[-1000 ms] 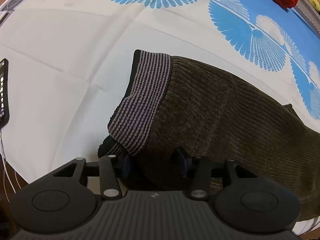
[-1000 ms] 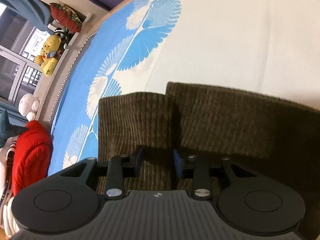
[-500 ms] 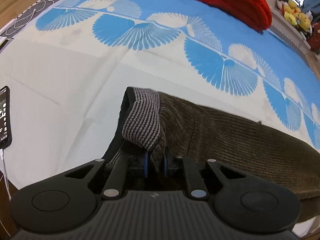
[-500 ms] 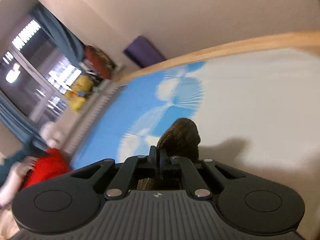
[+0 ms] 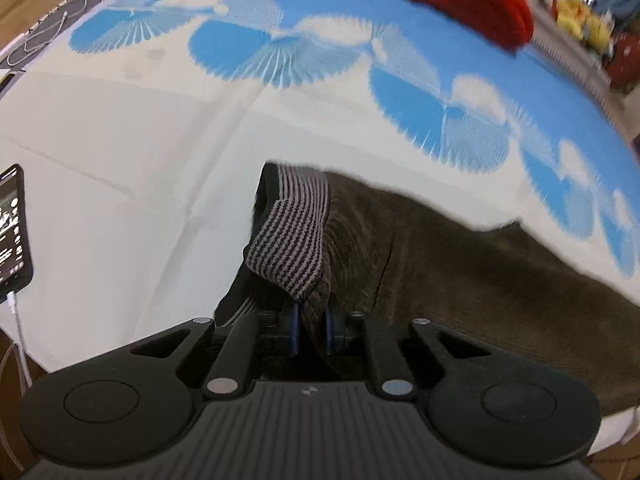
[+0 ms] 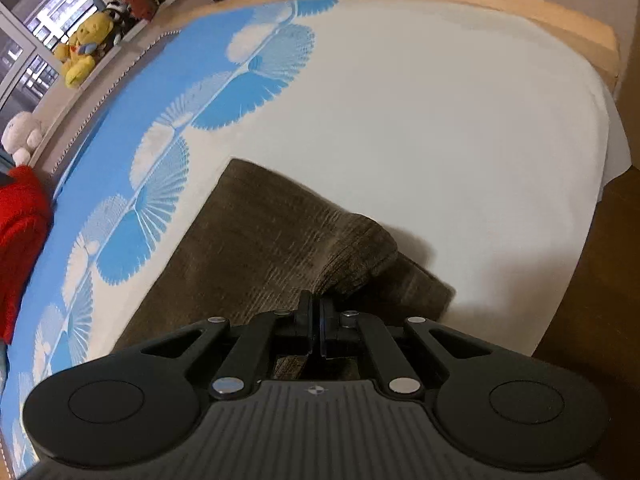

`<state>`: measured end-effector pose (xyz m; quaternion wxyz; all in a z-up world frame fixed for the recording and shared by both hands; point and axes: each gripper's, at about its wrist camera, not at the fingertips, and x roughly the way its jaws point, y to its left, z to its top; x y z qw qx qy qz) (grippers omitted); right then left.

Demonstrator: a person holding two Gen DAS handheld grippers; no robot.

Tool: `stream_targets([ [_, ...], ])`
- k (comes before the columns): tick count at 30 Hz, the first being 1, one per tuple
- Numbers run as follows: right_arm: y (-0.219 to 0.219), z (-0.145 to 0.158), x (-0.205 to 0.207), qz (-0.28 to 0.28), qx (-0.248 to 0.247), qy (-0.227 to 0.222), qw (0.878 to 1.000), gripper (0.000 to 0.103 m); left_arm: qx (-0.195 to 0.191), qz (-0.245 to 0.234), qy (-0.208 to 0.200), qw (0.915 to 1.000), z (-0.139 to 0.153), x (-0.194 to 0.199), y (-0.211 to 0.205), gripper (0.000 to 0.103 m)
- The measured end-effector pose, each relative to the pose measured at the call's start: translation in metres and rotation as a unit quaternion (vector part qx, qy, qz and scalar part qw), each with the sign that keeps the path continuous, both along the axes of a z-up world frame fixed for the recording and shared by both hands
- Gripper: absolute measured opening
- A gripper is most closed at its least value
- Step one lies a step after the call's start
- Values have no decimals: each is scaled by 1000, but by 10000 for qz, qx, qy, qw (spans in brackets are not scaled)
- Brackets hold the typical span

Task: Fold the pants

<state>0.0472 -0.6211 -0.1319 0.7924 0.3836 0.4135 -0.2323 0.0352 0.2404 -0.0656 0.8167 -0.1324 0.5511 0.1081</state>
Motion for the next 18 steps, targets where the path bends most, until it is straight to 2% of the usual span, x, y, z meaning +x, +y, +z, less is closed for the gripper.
stream_targets([
  [3, -8, -22, 3, -139, 112, 737, 9971, 2, 113, -418, 787, 9960, -25, 4, -7, 15],
  [6, -7, -27, 10, 18, -58, 858, 9963, 2, 200, -647, 908, 9936, -29, 4, -9, 24],
  [8, -4, -25, 15, 77, -171, 888, 9959, 2, 243, -510, 720, 9958, -22, 2, -2, 37],
  [9, -3, -24, 16, 72, -191, 899, 9957, 3, 347, -397, 553, 9971, -16, -1, 1, 38],
  [11, -2, -20, 11, -20, -362, 964, 9947, 5, 453, -162, 38, 9988, 0, -7, 9, 46],
  [13, 1, -6, 8, -143, -937, 1039, 9901, 16, 597, -42, -460, 9972, 15, -9, 10, 46],
  [15, 6, 8, 9, -204, -1491, 973, 9838, 17, 723, -137, -821, 9939, 24, -9, 4, 46],
  [18, 14, 29, 11, -230, -1759, 393, 9834, 17, 712, -318, -1086, 9910, 28, -1, 0, 37],
])
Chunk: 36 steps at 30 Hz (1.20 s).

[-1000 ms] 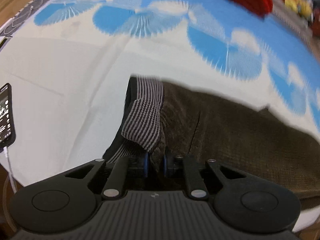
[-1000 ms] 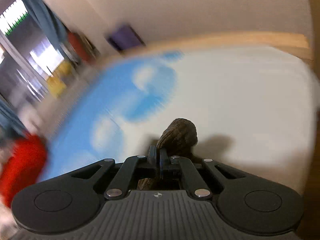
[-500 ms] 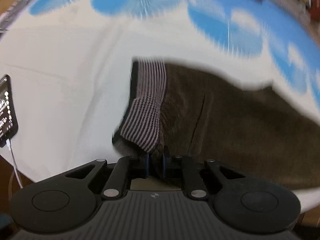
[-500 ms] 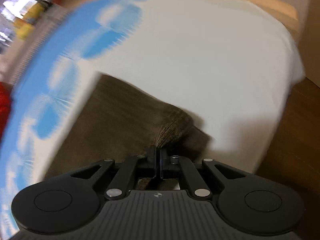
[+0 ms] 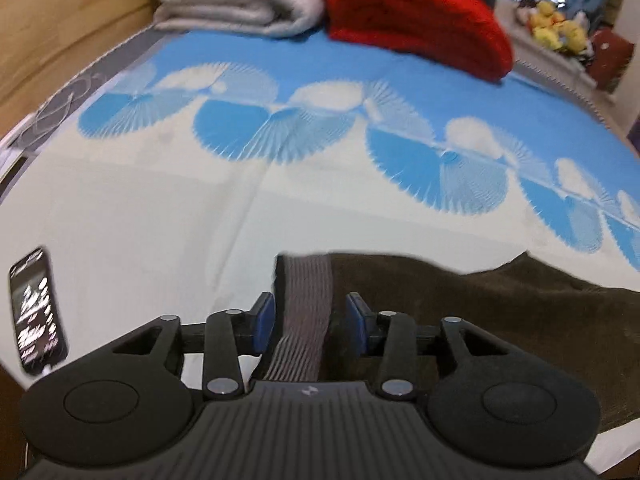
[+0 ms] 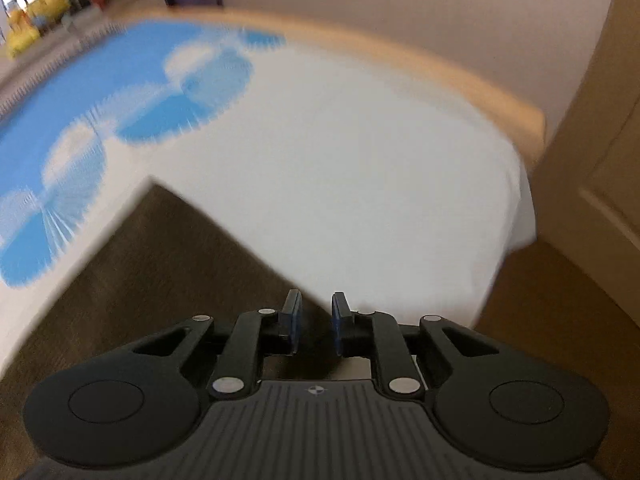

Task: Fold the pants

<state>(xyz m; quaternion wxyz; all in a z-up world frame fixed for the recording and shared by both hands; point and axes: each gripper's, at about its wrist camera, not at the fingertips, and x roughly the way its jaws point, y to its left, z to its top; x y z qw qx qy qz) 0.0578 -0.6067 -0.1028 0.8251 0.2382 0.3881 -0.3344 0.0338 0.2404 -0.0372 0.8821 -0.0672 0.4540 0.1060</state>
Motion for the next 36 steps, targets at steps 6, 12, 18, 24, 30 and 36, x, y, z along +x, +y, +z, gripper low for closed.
stream_targets([
  [6, 49, 32, 28, 1298, -139, -1066, 9857, 17, 415, -244, 1644, 9852, -60, 14, -4, 12],
  [12, 132, 54, 61, 3421, 72, -1606, 9258, 18, 336, -114, 1498, 9881, -53, 5, 8, 13],
  [18, 237, 59, 98, 5029, 496, -1545, 8490, 18, -39, -391, 644, 9972, -28, 9, -7, 16],
  [24, 335, 57, 131, 5799, 1270, -1379, 7928, 18, 560, -668, 1930, 9773, -76, 18, -17, 17],
  [30, 421, 39, 158, 6359, 1521, -993, 7501, 21, 361, -537, 1907, 9795, -76, 21, -11, 17],
  [36, 474, 11, 179, 6684, 1479, -576, 7267, 41, 312, -574, 1891, 9798, -75, 19, -7, 17],
])
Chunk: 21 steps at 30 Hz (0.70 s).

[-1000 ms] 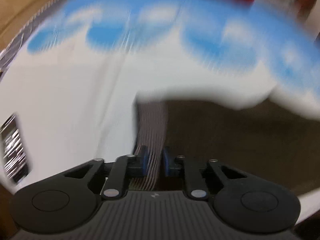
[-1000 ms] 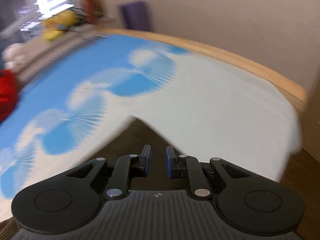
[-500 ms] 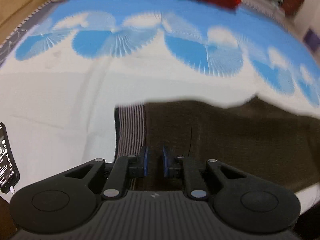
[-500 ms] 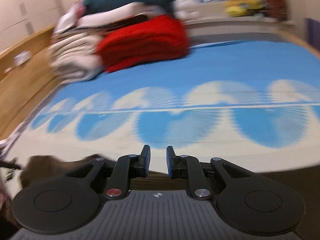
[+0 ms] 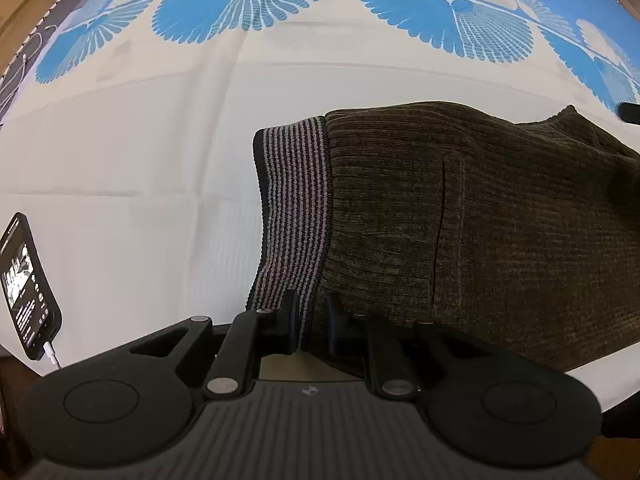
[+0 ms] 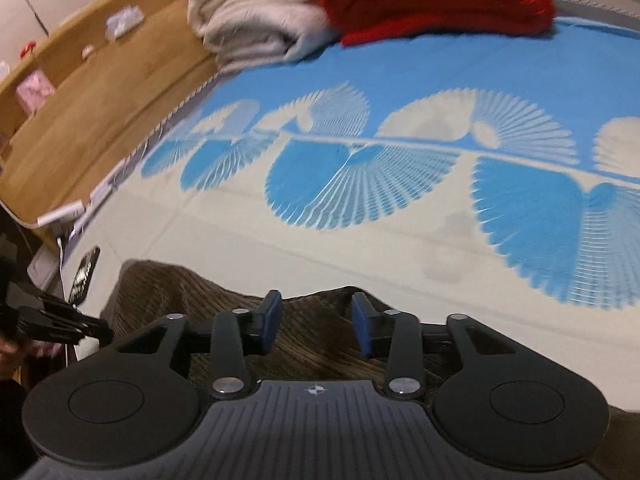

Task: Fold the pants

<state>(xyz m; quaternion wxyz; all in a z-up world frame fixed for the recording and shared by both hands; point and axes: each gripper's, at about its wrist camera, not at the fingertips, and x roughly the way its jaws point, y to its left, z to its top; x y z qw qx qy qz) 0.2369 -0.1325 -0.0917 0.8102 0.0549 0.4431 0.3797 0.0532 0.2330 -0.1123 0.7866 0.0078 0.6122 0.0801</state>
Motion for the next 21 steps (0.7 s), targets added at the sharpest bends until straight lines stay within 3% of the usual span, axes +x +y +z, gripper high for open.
stream_targets([
  [5, 19, -32, 18, 277, -161, 465, 9984, 43, -70, 7, -20, 10000, 0, 0, 3, 17],
  [8, 31, -43, 18, 539, -487, 441, 9964, 43, -101, -9, -39, 9999, 0, -1, 3, 17],
  [9, 33, -43, 17, 617, -563, 353, 9959, 35, -108, -10, -40, 9999, 0, -1, 3, 17],
  [10, 34, -40, 16, 649, -633, 143, 9958, 4, -120, -14, -48, 9999, 0, -1, 4, 17],
  [11, 32, -30, 16, 489, -591, -348, 9964, 4, -130, -23, -51, 9999, 1, -1, 5, 17],
  [12, 24, -14, 22, 98, -229, -657, 9975, 0, -127, -25, -52, 9999, 0, -1, 5, 17],
  [14, 2, 8, 39, -755, 727, -546, 9930, 0, -132, -49, -56, 9999, 1, -1, 5, 17],
  [15, -3, 9, 42, -912, 814, -468, 9914, 0, -138, -53, -56, 9999, 1, -2, 6, 17],
  [18, -6, -9, 42, -1096, 82, -341, 9934, 0, -153, -30, -59, 9999, 1, -2, 6, 17],
  [21, -6, -13, 38, -614, 184, 43, 9979, 5, -83, -100, -57, 9999, 2, -2, 4, 17],
])
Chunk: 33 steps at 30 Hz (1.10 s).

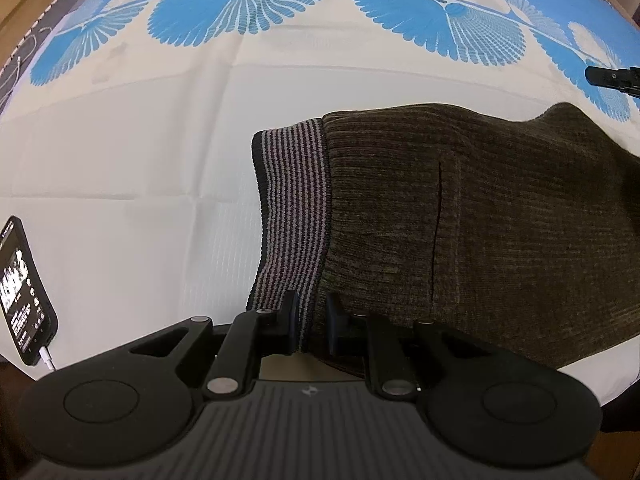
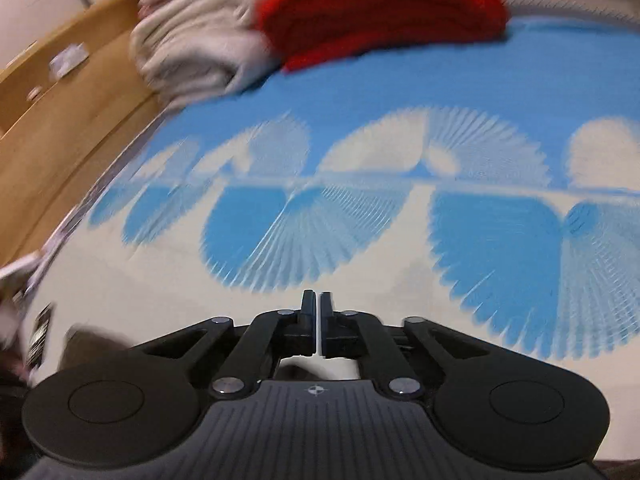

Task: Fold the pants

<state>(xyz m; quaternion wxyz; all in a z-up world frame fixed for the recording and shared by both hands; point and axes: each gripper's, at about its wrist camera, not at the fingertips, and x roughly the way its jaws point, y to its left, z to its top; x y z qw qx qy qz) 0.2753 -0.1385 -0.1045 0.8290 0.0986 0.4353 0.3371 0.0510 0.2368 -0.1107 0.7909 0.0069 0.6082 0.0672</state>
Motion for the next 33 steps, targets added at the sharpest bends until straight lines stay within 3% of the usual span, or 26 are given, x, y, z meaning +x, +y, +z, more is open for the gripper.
stream_targets([
  [2, 5, -1, -6, 251, 52, 108, 9996, 31, 32, -18, 6, 10000, 0, 0, -1, 17],
  [3, 8, -2, -10, 316, -30, 86, 9995, 51, 46, -10, 12, 10000, 0, 1, -2, 17],
  [4, 14, -4, -13, 366, -136, 69, 9992, 56, 65, -6, 17, 10000, 0, 1, -3, 17],
  [6, 26, -11, -19, 585, -368, 104, 9976, 55, 108, -14, 20, 9999, 0, 0, -5, 17],
  [7, 32, -13, -22, 734, -447, 113, 9962, 48, 122, -17, 21, 9999, 0, 0, -6, 17],
  [8, 37, -14, -25, 872, -511, 79, 9948, 37, 121, -8, 22, 9999, 0, 0, -5, 17],
  [9, 45, -15, -30, 1035, -732, -92, 9919, 4, 109, 5, 24, 9999, 0, 0, -4, 17],
  [11, 49, -5, -34, 923, -961, -779, 9880, 3, 89, 28, 30, 10000, 0, 0, -4, 17],
  [14, 42, 15, -28, -74, -1054, -1445, 9838, 0, 135, 5, 68, 9999, 0, 1, -6, 17],
  [17, 26, 12, -18, -218, -870, -977, 9912, 0, 89, -33, 46, 9999, 4, 1, -7, 21],
  [18, 21, 14, -21, -254, -993, -1074, 9889, 0, 22, -14, -44, 10000, 8, 1, -7, 21],
  [19, 15, 20, -25, -312, -1004, -1198, 9872, 4, -110, 23, -229, 9997, 14, 0, -5, 21],
  [23, -18, 45, -39, -182, -192, -1153, 9930, 7, -532, 179, -1233, 9908, 42, 0, 1, 21],
  [24, -24, 48, -46, -104, -230, -1244, 9919, 13, -642, 213, -1333, 9888, 45, 3, 1, 21],
  [26, -32, 55, -58, -4, -383, -1412, 9892, 25, -532, 194, -1181, 9914, 36, 12, -2, 21],
  [27, -42, 60, -65, -27, -441, -1477, 9880, 26, -230, 342, -718, 9966, 19, 18, 0, 19],
  [28, -55, 66, -71, -133, -461, -1501, 9875, 26, -30, 463, -248, 9986, 2, 20, 2, 5],
  [29, -71, 72, -75, -300, -451, -1506, 9871, 26, 126, 459, -11, 9989, -6, 21, 0, 6],
  [33, -162, 95, -97, -1491, -188, -1513, 9770, 29, 255, 436, -524, 9973, 20, 20, -21, 10],
])
